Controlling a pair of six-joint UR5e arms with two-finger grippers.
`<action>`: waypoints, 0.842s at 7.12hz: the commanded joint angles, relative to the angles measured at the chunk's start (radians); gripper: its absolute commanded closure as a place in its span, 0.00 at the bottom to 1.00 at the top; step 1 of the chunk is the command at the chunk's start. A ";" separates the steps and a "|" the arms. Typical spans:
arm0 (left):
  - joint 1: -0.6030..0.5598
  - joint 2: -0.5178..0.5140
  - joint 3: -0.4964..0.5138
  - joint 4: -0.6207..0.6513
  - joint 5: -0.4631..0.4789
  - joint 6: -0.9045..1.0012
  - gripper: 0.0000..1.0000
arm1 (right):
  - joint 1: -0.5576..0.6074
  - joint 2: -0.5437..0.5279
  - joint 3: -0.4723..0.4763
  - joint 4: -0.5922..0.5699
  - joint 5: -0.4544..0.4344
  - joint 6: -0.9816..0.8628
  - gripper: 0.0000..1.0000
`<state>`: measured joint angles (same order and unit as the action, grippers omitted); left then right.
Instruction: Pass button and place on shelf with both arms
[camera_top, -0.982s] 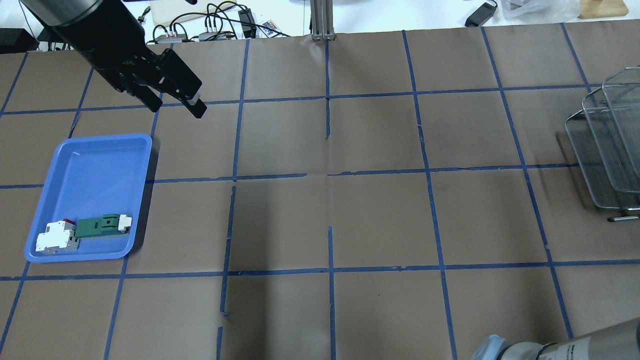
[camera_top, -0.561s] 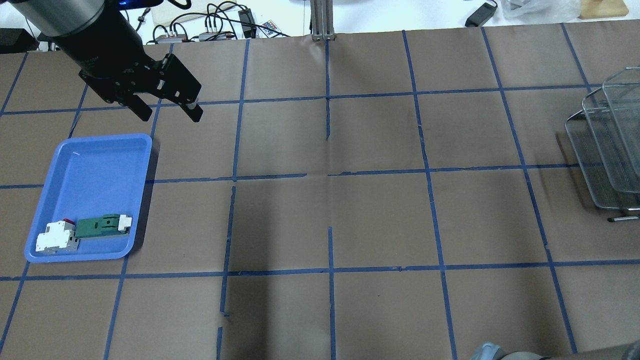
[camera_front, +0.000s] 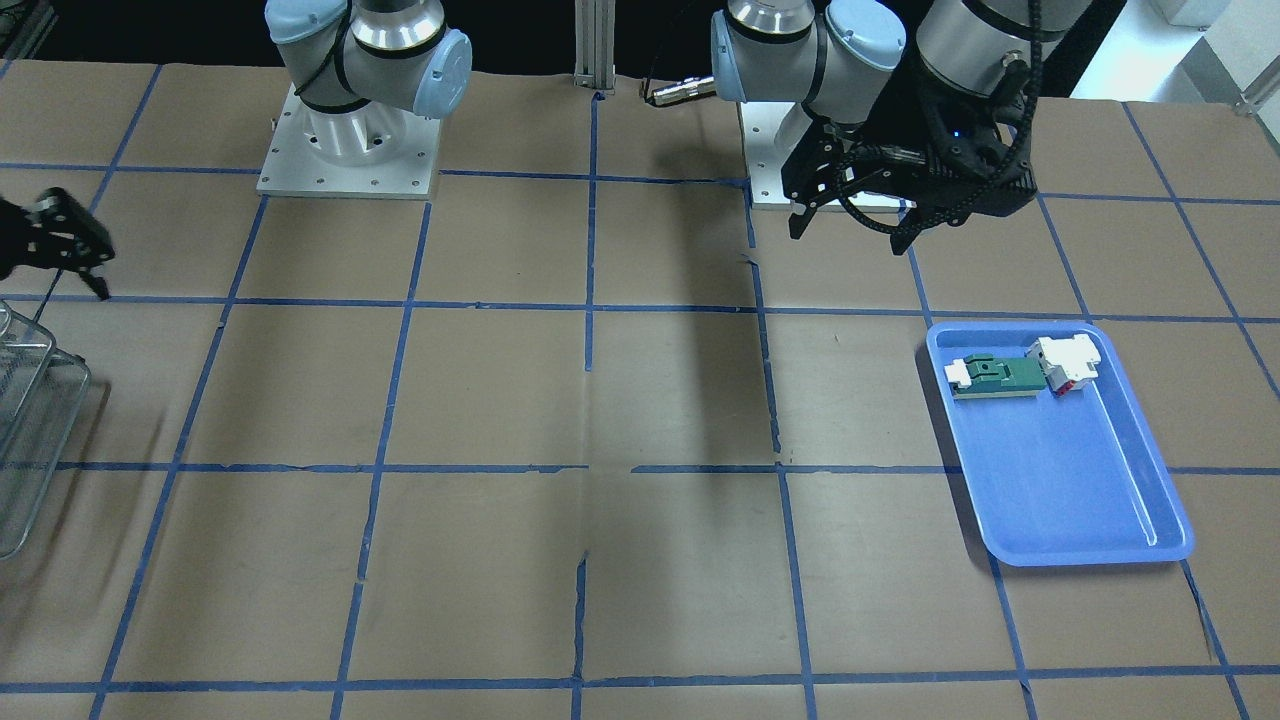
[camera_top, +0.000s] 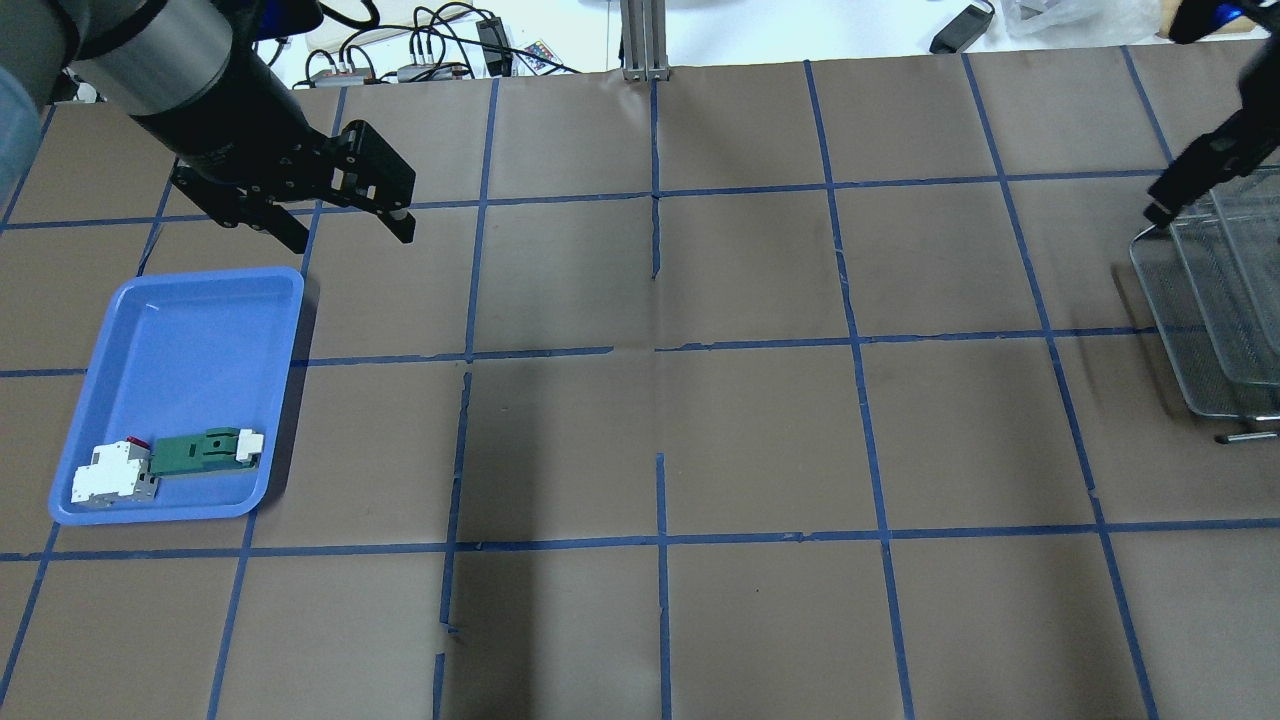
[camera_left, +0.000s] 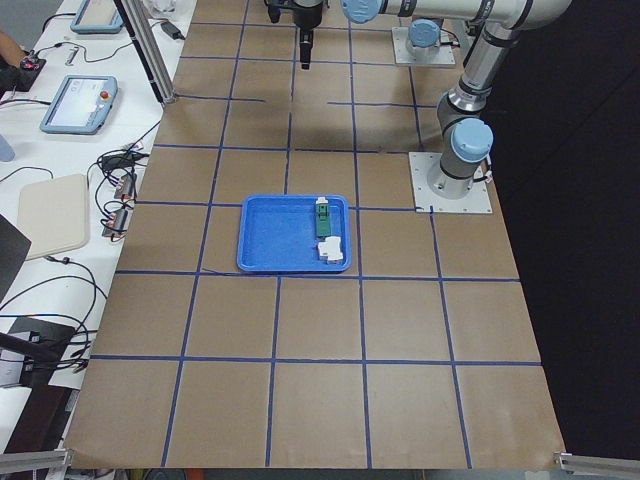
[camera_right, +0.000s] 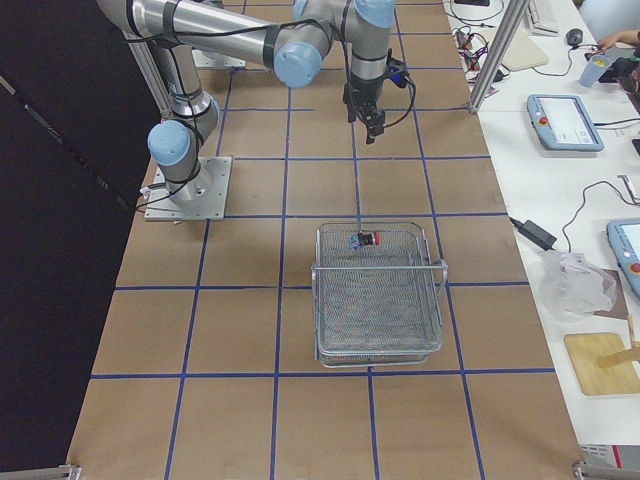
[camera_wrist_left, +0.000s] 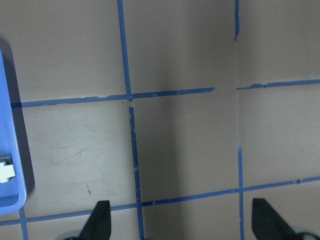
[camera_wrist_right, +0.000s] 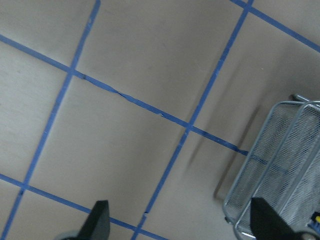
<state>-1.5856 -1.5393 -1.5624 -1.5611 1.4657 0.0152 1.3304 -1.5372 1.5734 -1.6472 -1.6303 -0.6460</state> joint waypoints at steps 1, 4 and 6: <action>-0.060 -0.007 -0.010 0.126 0.055 -0.020 0.00 | 0.209 -0.015 -0.027 0.047 0.012 0.376 0.00; -0.045 -0.008 0.015 0.069 0.070 -0.017 0.00 | 0.271 -0.015 -0.039 0.072 0.046 0.624 0.00; -0.042 -0.007 0.022 0.005 0.085 0.002 0.00 | 0.276 -0.018 -0.097 0.147 0.052 0.722 0.00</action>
<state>-1.6296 -1.5468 -1.5457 -1.5094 1.5437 0.0104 1.6000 -1.5536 1.5134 -1.5421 -1.5836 0.0017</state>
